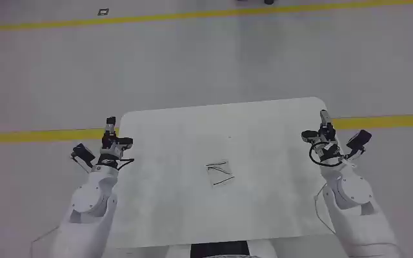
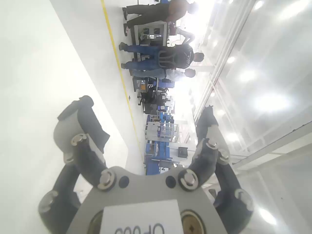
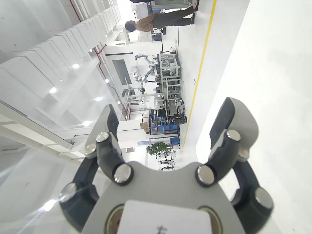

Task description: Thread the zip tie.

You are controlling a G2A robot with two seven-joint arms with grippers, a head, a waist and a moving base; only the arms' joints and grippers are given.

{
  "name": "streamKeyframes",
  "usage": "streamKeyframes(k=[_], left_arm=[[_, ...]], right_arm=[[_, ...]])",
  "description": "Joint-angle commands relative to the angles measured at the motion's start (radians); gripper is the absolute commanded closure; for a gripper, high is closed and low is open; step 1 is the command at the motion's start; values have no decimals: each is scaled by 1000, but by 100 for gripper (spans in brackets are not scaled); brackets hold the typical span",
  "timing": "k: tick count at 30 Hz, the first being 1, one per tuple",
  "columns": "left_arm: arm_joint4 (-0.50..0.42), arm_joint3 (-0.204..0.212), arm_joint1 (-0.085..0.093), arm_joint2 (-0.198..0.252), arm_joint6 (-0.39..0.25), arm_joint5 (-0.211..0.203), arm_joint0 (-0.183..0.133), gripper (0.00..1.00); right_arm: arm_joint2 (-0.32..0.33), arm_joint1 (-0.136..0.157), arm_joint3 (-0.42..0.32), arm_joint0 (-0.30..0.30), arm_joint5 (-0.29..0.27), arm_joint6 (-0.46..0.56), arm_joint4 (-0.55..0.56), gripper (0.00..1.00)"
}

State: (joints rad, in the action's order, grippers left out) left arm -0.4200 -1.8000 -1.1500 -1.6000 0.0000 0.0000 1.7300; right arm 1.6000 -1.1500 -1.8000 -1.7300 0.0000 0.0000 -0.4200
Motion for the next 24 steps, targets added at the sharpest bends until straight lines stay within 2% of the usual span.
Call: streamKeyframes(k=[1, 2, 3, 4, 5, 6, 7, 10, 11, 12, 13, 14, 15, 18, 24], left_arm=[[0, 0, 0, 0, 0, 0, 0, 0], [0, 0, 0, 0, 0, 0, 0, 0], [0, 0, 0, 0, 0, 0, 0, 22], [0, 0, 0, 0, 0, 0, 0, 0], [0, 0, 0, 0, 0, 0, 0, 22], [0, 0, 0, 0, 0, 0, 0, 22], [0, 0, 0, 0, 0, 0, 0, 22], [0, 0, 0, 0, 0, 0, 0, 22], [0, 0, 0, 0, 0, 0, 0, 0], [0, 0, 0, 0, 0, 0, 0, 22], [0, 0, 0, 0, 0, 0, 0, 22], [10, -4, 0, 6, -11, 0, 0, 0], [36, -4, 1, 15, -28, 0, 1, 0], [23, -5, -1, 22, -57, -25, 2, 0], [23, -5, -1, 22, -57, -25, 2, 0]], right_arm=[[0, 0, 0, 0, 0, 0, 0, 22], [0, 0, 0, 0, 0, 0, 0, 0], [0, 0, 0, 0, 0, 0, 0, 0], [0, 0, 0, 0, 0, 0, 0, 0], [0, 0, 0, 0, 0, 0, 0, 22], [0, 0, 0, 0, 0, 0, 0, 0], [0, 0, 0, 0, 0, 0, 0, 22], [0, 0, 0, 0, 0, 0, 0, 22], [0, 0, 0, 0, 0, 0, 0, 22], [0, 0, 0, 0, 0, 0, 0, 22], [0, 0, 0, 0, 0, 0, 0, 22], [0, 0, 0, 0, 0, 0, 0, 0], [0, 0, 0, 0, 0, 0, 0, 0], [0, 0, 0, 0, 0, 0, 0, 0], [0, 0, 0, 0, 0, 0, 0, 0]])
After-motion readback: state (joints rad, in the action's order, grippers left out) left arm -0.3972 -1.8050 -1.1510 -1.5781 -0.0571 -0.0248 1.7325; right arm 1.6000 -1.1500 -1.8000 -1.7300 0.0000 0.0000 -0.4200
